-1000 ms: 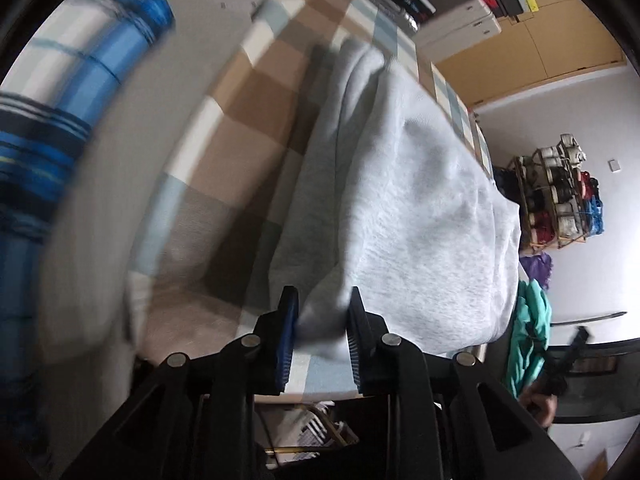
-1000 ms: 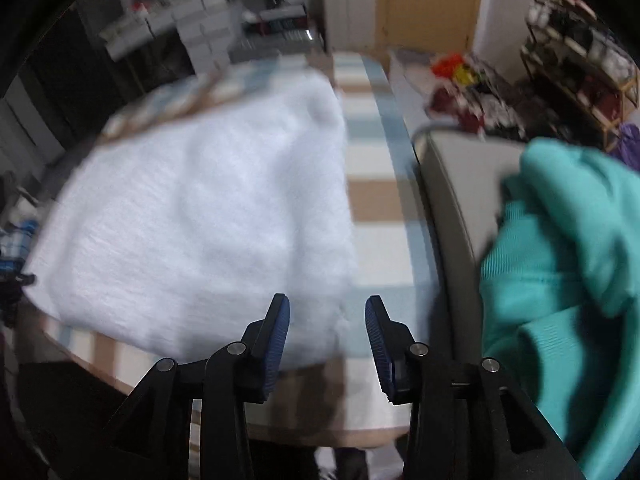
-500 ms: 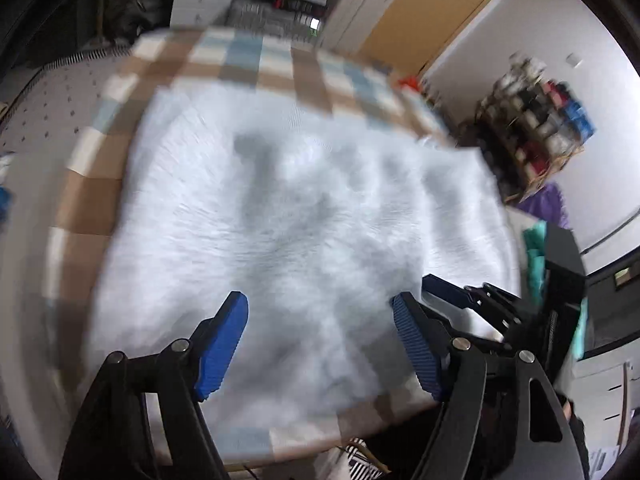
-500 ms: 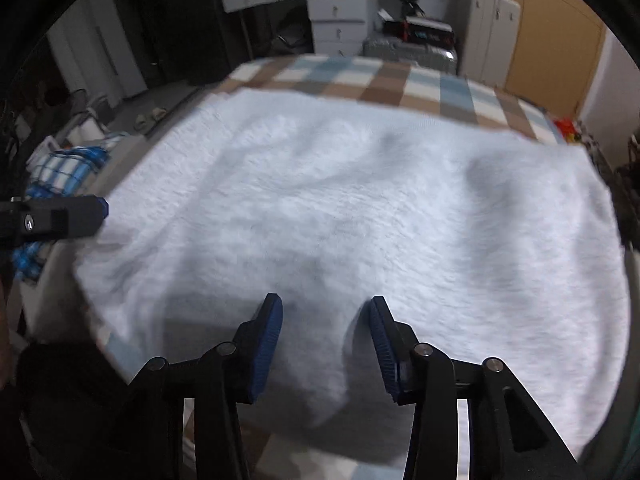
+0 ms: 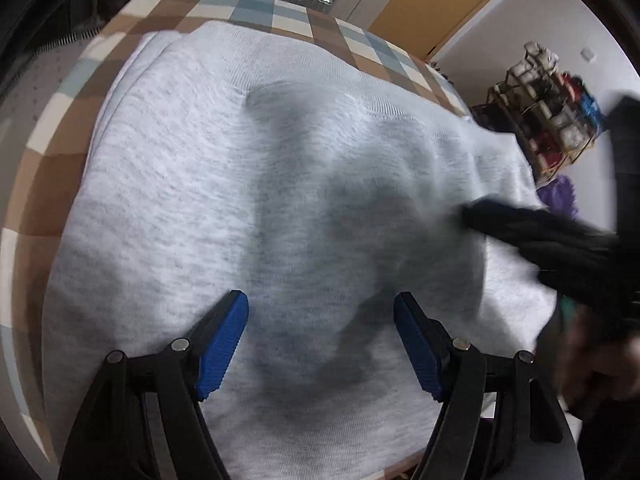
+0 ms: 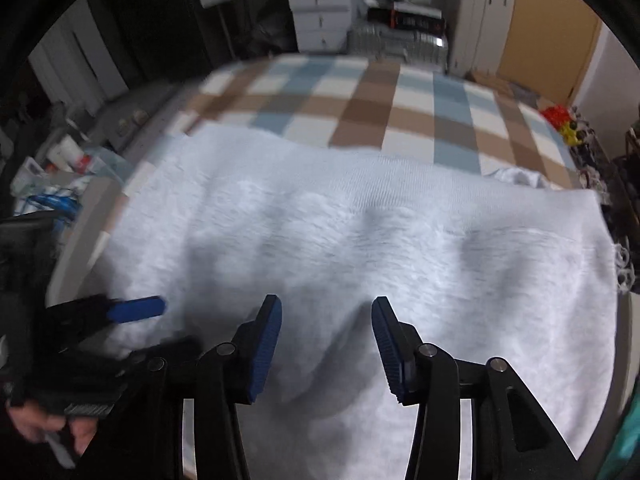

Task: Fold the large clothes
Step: 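Open both grippers and press the folded sweatshirt flat on the bed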

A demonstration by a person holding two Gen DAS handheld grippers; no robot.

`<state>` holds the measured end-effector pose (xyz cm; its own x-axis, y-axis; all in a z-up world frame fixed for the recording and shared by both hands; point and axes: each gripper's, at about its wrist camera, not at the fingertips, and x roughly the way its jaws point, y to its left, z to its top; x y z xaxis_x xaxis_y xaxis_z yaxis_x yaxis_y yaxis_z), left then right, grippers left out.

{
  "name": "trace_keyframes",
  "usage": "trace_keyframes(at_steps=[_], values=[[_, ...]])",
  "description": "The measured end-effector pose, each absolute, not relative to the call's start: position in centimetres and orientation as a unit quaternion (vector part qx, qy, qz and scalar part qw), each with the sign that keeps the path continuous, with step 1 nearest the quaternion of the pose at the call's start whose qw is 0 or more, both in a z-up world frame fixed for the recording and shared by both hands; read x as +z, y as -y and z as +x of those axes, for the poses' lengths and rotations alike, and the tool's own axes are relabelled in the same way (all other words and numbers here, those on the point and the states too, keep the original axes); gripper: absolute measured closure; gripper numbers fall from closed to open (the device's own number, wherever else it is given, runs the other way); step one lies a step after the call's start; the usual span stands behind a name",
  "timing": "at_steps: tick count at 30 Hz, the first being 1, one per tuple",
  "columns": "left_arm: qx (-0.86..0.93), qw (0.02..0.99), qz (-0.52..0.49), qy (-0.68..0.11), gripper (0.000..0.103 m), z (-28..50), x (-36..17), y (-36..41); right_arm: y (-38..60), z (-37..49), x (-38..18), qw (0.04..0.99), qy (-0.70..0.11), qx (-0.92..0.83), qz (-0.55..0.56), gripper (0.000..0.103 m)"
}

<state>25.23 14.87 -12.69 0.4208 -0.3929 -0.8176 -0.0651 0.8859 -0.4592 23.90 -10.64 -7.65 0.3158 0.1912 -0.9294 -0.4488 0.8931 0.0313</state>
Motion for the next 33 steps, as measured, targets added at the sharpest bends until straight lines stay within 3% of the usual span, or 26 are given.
trace_keyframes(at_steps=[6,8,11,15,19,21,26,33], values=[[-0.135,0.787,-0.289,-0.528,0.032,23.7,-12.7,-16.9,8.6,25.7,-8.9,0.801,-0.548,0.184,-0.156,0.054],[-0.137,0.782,-0.301,-0.528,0.032,23.3,-12.7,-16.9,9.0,26.7,-7.3,0.809,-0.539,0.194,-0.130,0.062],[-0.136,0.773,-0.331,-0.524,0.032,22.5,-12.6,-17.0,8.3,27.6,-4.7,0.820,-0.513,0.244,-0.072,0.064],[-0.143,0.760,-0.360,-0.522,0.032,22.0,-12.7,-17.8,3.8,28.5,-7.9,0.799,-0.538,0.209,-0.168,0.065],[-0.150,0.744,-0.394,-0.519,0.032,21.8,-13.1,-18.9,3.0,29.0,-9.2,0.799,-0.539,0.196,-0.180,0.063],[-0.151,0.743,-0.397,-0.518,0.032,21.3,-13.1,-19.0,4.8,28.7,-7.6,0.804,-0.524,0.227,-0.163,0.069],[-0.134,0.760,-0.360,-0.524,0.032,20.6,-12.4,-17.8,14.5,28.0,-3.0,0.847,-0.475,0.154,-0.181,0.062],[-0.113,0.786,-0.300,-0.529,0.032,21.8,-12.3,-15.3,21.9,31.7,-9.0,0.812,-0.554,0.078,-0.162,0.059]])
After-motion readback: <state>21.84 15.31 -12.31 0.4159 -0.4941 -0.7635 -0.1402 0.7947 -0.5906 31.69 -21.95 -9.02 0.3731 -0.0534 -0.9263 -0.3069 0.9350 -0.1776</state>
